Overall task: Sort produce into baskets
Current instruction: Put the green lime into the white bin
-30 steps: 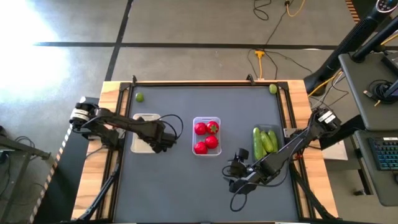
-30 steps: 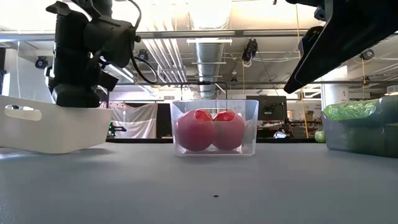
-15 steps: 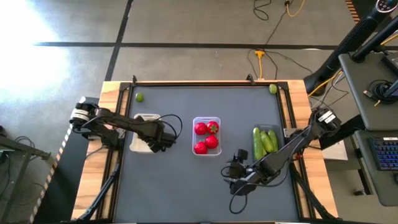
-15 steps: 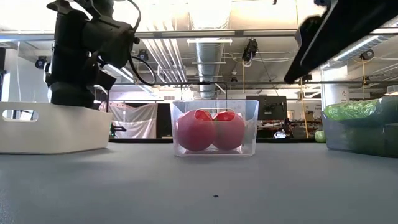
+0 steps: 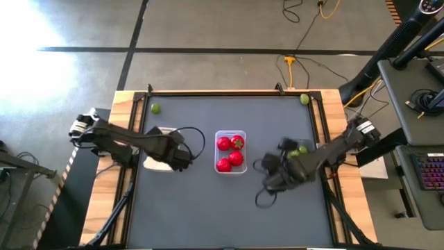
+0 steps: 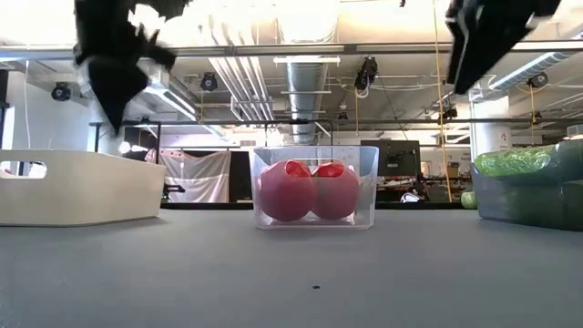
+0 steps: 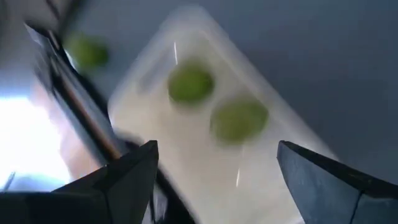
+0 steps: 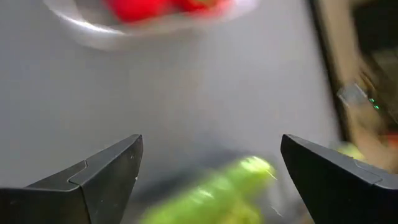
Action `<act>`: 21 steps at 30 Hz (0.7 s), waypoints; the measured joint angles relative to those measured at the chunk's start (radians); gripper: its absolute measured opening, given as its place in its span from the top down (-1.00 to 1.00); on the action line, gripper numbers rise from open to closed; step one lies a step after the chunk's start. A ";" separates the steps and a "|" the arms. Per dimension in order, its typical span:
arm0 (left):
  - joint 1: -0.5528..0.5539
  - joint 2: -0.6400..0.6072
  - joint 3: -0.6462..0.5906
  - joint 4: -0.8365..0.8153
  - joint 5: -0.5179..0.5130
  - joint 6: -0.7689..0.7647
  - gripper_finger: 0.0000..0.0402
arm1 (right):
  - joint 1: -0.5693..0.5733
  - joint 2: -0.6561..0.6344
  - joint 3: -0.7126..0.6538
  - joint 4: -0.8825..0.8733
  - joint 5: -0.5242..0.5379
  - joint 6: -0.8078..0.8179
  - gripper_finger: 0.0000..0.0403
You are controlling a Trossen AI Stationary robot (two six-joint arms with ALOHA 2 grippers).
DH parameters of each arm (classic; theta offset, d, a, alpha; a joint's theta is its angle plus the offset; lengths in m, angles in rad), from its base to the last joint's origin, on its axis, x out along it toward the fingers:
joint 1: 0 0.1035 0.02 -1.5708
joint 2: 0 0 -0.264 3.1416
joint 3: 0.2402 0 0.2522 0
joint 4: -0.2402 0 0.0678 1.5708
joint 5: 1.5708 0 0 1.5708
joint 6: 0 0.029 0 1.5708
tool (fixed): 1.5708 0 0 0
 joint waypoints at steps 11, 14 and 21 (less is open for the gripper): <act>-0.130 -0.033 0.104 0.440 -0.435 0.353 -0.55 | -0.497 -0.162 -0.160 -0.119 0.021 0.034 -0.86; -0.096 -0.032 0.061 0.542 -0.367 0.477 -0.55 | -0.687 -0.207 -0.194 -0.048 0.022 -0.042 -0.86; 0.007 -0.032 -0.106 1.095 -0.157 0.807 -0.55 | -1.065 -0.191 -0.289 0.276 -0.056 -0.258 -0.86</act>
